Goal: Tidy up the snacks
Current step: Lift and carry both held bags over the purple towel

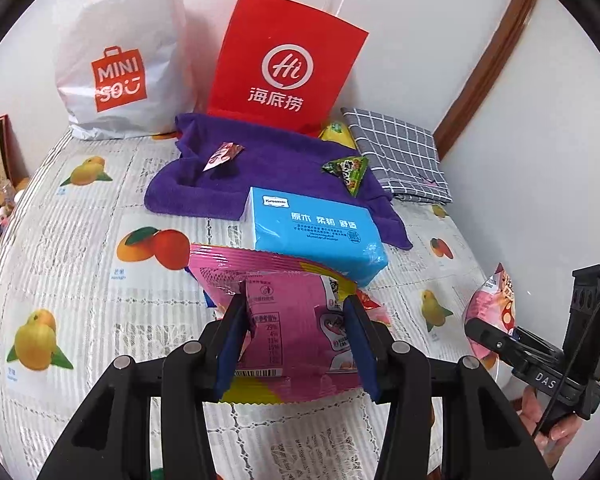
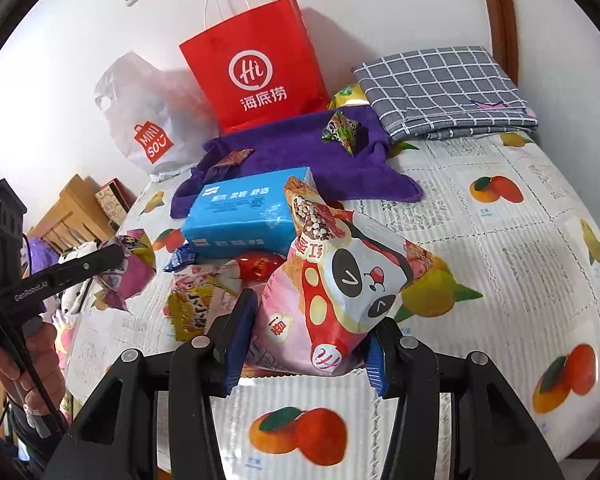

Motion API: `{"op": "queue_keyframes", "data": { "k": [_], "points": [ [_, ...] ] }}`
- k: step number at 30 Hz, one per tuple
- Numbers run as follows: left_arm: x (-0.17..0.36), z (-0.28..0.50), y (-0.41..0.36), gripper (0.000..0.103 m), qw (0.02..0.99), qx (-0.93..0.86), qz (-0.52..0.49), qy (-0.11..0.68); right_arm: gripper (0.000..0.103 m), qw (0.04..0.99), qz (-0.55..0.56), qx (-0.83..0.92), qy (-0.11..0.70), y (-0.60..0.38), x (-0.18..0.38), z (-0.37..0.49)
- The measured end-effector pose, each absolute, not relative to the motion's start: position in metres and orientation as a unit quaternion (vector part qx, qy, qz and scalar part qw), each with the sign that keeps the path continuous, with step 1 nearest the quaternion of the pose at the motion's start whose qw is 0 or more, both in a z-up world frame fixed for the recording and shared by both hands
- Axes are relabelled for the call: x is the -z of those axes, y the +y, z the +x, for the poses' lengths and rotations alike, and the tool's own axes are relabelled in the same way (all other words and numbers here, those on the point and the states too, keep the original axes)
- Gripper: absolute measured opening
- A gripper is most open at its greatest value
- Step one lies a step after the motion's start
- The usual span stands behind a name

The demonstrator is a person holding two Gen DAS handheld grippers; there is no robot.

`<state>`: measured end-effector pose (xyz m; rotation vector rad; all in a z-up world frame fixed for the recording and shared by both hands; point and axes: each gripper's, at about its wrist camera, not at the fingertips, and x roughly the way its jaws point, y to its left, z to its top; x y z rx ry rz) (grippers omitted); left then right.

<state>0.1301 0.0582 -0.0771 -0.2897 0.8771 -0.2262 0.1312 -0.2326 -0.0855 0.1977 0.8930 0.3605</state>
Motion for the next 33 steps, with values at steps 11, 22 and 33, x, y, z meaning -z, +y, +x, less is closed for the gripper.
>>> {"op": "queue_keyframes", "data": {
  "k": [11,22,33],
  "points": [
    [0.068,0.143,0.069,0.046,0.887,0.156,-0.108,0.420,0.049,0.897,0.100,-0.146,0.405,-0.195,0.066,0.116],
    [0.065,0.152,0.062,0.046,0.882,0.181,-0.089,0.425,0.049,0.905,0.105,-0.124,0.394,-0.182,0.058,0.115],
    [0.040,0.148,0.067,0.046,0.894,0.157,-0.108,0.406,0.049,0.905,0.104,-0.134,0.390,-0.191,0.034,0.135]
  ]
}}
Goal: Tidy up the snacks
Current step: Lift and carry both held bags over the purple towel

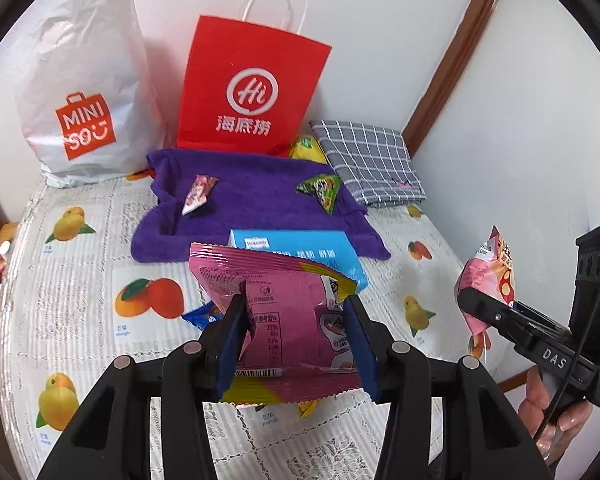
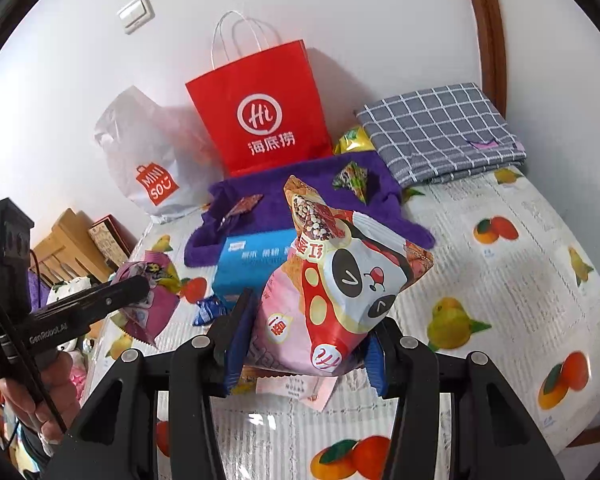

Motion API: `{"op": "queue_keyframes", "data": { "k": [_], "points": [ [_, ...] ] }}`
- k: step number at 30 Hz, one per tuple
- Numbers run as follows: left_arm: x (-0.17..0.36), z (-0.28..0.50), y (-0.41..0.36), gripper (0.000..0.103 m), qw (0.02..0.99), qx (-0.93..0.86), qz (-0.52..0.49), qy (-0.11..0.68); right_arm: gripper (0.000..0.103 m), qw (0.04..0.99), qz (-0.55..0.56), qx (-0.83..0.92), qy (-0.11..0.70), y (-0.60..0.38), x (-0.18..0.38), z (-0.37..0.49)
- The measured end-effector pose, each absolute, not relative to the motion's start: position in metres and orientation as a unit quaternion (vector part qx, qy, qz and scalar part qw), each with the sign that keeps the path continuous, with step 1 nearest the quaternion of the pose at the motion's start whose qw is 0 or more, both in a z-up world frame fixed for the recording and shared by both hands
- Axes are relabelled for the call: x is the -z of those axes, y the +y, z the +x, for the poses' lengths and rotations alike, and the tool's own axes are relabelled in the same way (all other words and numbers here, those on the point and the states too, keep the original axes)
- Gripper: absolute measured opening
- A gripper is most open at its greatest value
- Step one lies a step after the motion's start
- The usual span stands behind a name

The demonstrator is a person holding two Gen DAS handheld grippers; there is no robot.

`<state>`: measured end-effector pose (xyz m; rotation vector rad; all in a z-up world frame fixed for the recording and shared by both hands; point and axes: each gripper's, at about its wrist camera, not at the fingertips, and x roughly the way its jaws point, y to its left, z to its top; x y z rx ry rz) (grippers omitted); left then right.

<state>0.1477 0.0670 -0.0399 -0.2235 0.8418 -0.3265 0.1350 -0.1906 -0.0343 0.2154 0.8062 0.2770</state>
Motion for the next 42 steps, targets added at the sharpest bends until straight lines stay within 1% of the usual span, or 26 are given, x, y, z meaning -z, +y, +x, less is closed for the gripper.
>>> {"op": "queue_keyframes", "data": {
  "k": [12,25,32,42],
  "points": [
    [0.016,0.165,0.081,0.046,0.899,0.135,-0.135,0.394,0.049,0.912,0.034,-0.145,0.383,-0.173,0.017,0.181],
    [-0.002,0.207,0.091,0.046,0.905,0.128,-0.139,0.380,0.049,0.905,0.049,-0.157,0.391,-0.178,0.011,0.243],
    [0.003,0.236,0.104,0.046,0.908,0.110,-0.140,0.379,0.049,0.902,0.083,-0.157,0.393,-0.186,0.021,0.277],
    [0.030,0.281,0.119,0.046,0.899,0.091,-0.157,0.399,0.049,0.902,0.093,-0.159,0.391,-0.179,0.048,0.328]
  ]
}}
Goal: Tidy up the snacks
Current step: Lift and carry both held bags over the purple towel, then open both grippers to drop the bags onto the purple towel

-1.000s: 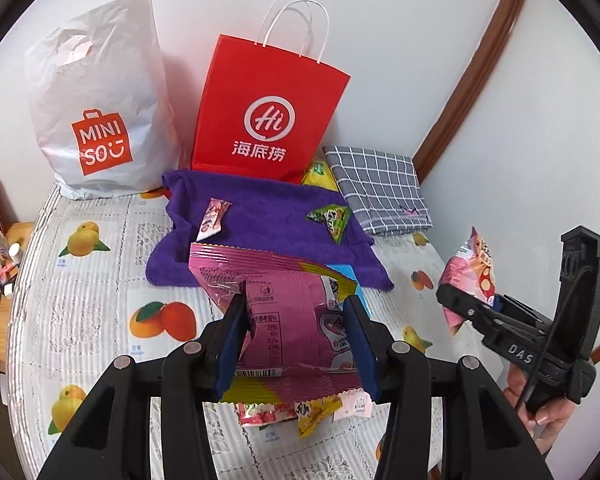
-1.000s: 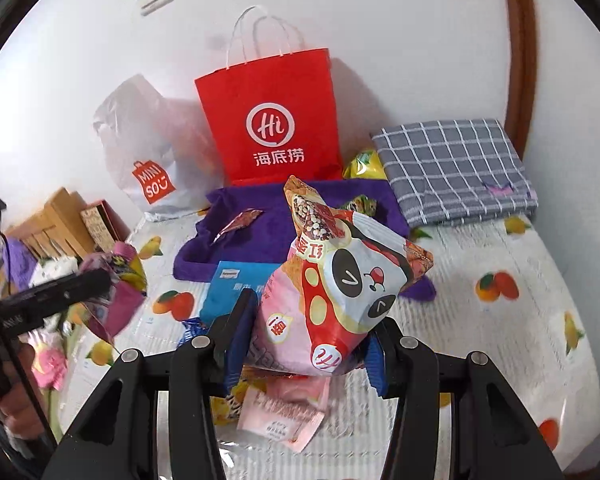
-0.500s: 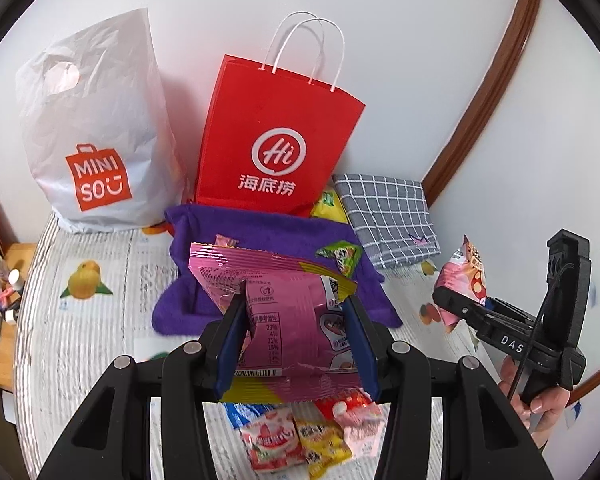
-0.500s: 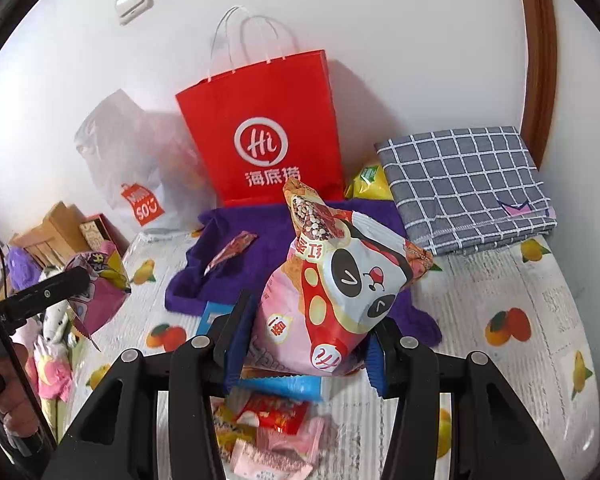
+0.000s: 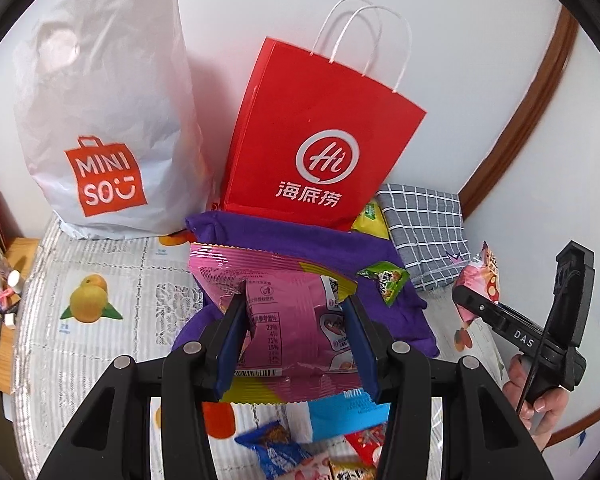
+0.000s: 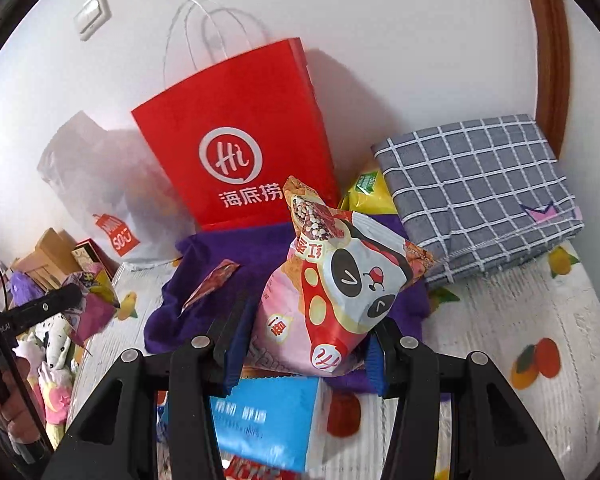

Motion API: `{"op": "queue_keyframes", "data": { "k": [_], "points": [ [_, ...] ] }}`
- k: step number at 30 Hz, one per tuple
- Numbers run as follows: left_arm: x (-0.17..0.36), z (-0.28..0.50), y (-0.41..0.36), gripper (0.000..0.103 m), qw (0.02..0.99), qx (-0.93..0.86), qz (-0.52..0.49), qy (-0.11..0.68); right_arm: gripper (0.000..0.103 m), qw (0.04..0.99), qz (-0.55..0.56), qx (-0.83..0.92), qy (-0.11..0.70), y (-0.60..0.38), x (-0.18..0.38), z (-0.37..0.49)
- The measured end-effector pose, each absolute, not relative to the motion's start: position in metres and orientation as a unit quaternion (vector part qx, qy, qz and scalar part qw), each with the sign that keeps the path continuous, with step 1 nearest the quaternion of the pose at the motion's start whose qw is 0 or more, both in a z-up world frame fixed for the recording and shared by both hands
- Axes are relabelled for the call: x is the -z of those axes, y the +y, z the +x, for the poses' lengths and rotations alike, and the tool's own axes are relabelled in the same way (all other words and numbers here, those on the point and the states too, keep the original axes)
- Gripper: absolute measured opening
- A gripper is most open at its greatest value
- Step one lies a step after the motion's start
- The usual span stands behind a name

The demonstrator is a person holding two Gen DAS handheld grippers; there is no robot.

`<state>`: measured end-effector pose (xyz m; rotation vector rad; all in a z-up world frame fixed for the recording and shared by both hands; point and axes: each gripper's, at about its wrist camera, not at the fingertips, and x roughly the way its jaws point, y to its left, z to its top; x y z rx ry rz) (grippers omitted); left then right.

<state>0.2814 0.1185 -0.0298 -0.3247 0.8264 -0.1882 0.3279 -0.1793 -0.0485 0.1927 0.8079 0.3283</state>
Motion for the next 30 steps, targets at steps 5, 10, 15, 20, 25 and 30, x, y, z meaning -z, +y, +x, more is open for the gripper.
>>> {"op": "queue_keyframes", "data": {
  "k": [5,10,15,20,25,30],
  "points": [
    [0.047,0.304,0.117,0.046,0.894,0.088,-0.155,0.412,0.049,0.894,0.107,-0.165,0.404,-0.179,0.068,0.353],
    [0.064,0.324,0.113,0.046,0.888,0.086,-0.158,0.423,0.049,0.883,0.099,-0.162,0.430,-0.174,0.100,0.372],
    [0.078,0.340,0.106,0.046,0.883,0.088,-0.160,0.432,0.049,0.870,0.091,-0.159,0.458,-0.173,0.123,0.381],
    [0.089,0.351,0.100,0.046,0.880,0.088,-0.161,0.439,0.049,0.870,0.080,-0.159,0.460,-0.173,0.128,0.380],
    [0.101,0.360,0.096,0.046,0.873,0.088,-0.163,0.451,0.049,0.865,0.079,-0.158,0.470,-0.171,0.136,0.385],
    [0.109,0.364,0.089,0.046,0.868,0.087,-0.157,0.462,0.049,0.860,0.073,-0.156,0.480,-0.168,0.142,0.386]
  ]
}}
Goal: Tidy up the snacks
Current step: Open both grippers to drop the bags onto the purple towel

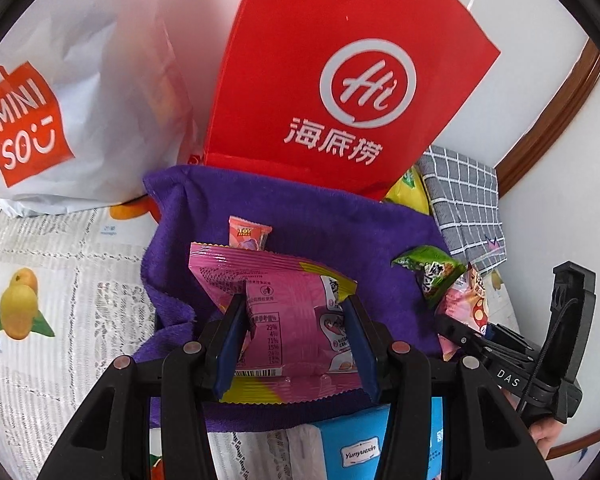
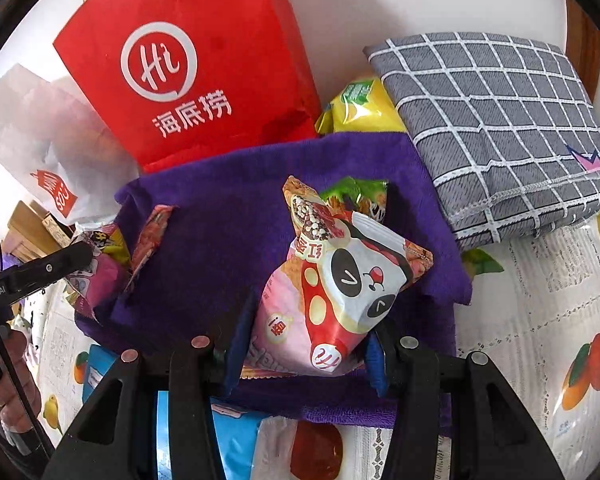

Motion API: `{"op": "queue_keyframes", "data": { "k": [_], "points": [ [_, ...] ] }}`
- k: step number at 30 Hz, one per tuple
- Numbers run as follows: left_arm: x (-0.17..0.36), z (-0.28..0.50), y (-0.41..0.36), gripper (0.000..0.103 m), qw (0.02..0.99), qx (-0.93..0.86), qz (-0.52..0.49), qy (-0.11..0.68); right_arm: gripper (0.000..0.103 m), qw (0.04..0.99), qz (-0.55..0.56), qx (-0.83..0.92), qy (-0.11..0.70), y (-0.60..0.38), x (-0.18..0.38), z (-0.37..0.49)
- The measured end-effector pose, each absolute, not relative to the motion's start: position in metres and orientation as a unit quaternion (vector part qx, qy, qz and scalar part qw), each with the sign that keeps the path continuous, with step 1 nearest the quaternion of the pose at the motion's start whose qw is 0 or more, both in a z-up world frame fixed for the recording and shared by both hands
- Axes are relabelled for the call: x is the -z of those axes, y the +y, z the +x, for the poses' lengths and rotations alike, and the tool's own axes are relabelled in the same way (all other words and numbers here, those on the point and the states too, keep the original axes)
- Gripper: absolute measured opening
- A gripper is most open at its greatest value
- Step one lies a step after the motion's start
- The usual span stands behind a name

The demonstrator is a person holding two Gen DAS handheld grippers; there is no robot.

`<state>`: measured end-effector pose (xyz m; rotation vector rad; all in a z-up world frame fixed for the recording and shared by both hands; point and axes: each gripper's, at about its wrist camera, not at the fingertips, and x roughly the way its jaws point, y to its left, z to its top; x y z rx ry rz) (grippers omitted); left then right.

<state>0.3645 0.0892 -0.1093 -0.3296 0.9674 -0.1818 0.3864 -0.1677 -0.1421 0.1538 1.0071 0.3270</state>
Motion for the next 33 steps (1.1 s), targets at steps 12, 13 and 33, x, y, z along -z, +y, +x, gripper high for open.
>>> {"op": "queue_keyframes", "data": {
  "k": [12,13,33],
  "points": [
    [0.120,0.369,0.079,0.047,0.866,0.090,-0.145,0.471,0.049,0.856,0.075,-0.149,0.489,-0.167,0.152,0.391],
    [0.121,0.371,0.077,0.047,0.865,0.091,-0.144,0.471,0.049,0.855,0.074,-0.148,0.491,-0.166,0.153,0.392],
    [0.113,0.377,0.064,0.064,0.874,0.091,-0.139,0.456,0.064,0.864,0.071,-0.165,0.469,-0.170,0.134,0.384]
  ]
}}
